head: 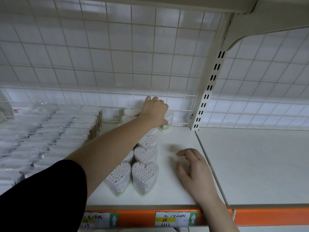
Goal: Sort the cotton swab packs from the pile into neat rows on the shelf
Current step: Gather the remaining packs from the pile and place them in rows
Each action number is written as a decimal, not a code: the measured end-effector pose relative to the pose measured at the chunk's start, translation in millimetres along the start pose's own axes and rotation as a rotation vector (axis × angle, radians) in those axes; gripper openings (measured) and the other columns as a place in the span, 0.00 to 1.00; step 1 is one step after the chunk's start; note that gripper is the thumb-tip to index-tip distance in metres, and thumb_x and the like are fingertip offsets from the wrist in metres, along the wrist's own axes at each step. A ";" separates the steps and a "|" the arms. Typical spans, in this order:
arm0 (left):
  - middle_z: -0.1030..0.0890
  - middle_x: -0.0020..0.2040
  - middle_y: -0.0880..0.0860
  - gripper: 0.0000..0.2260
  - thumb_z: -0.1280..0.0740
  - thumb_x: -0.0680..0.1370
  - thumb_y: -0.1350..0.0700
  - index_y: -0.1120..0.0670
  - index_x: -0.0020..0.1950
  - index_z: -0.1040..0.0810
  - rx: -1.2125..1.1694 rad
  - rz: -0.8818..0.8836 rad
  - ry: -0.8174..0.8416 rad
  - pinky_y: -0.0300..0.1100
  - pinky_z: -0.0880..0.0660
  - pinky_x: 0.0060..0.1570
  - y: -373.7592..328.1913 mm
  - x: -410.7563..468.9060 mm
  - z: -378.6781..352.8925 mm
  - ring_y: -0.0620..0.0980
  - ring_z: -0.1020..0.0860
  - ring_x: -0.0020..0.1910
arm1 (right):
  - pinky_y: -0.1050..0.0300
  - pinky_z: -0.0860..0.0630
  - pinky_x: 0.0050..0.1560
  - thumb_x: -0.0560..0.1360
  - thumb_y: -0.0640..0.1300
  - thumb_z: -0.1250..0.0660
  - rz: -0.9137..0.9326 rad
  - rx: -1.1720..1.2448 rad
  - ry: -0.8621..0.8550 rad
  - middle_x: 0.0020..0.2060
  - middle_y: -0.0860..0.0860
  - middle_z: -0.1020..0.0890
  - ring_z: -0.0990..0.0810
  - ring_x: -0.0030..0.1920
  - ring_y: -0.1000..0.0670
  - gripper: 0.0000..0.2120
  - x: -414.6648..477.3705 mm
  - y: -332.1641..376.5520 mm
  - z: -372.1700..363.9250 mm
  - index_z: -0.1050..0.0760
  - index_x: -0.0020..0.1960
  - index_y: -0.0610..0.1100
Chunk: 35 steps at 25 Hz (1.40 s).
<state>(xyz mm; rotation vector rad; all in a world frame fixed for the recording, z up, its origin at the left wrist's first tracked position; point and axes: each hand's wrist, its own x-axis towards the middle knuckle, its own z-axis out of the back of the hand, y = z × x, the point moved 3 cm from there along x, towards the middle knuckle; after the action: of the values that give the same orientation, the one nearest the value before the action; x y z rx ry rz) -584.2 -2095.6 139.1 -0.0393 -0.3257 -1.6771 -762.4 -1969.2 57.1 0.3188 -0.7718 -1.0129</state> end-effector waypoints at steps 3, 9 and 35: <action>0.24 0.59 0.50 0.24 0.37 0.72 0.35 0.48 0.61 0.24 -0.122 0.020 0.009 0.49 0.39 0.57 4.4 -9.5 7.2 0.52 0.30 0.59 | 0.64 0.30 0.48 0.73 0.46 0.36 0.011 0.031 -0.038 0.49 0.60 0.25 0.26 0.46 0.57 0.08 3.6 6.5 6.8 0.25 0.52 0.51; 0.25 0.61 0.48 0.19 0.42 0.78 0.39 0.46 0.62 0.25 -0.226 0.083 -0.127 0.48 0.40 0.57 28.1 -71.2 42.7 0.50 0.29 0.60 | 0.58 0.25 0.50 0.74 0.43 0.35 0.128 0.092 -0.101 0.50 0.57 0.23 0.24 0.51 0.54 0.09 32.7 56.5 11.4 0.24 0.54 0.49; 0.21 0.56 0.47 0.16 0.36 0.76 0.45 0.47 0.62 0.23 -0.118 0.766 -0.364 0.49 0.36 0.56 386.9 -574.7 51.9 0.51 0.25 0.57 | 0.63 0.35 0.49 0.74 0.43 0.33 0.487 0.287 0.268 0.53 0.53 0.22 0.25 0.54 0.49 0.10 -33.4 496.0 -289.1 0.24 0.55 0.49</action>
<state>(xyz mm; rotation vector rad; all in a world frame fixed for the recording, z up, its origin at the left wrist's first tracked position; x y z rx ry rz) -135.9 -1564.9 139.1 -0.5008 -0.4168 -0.9165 -250.4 -1716.2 124.8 0.4748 -0.7026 -0.3900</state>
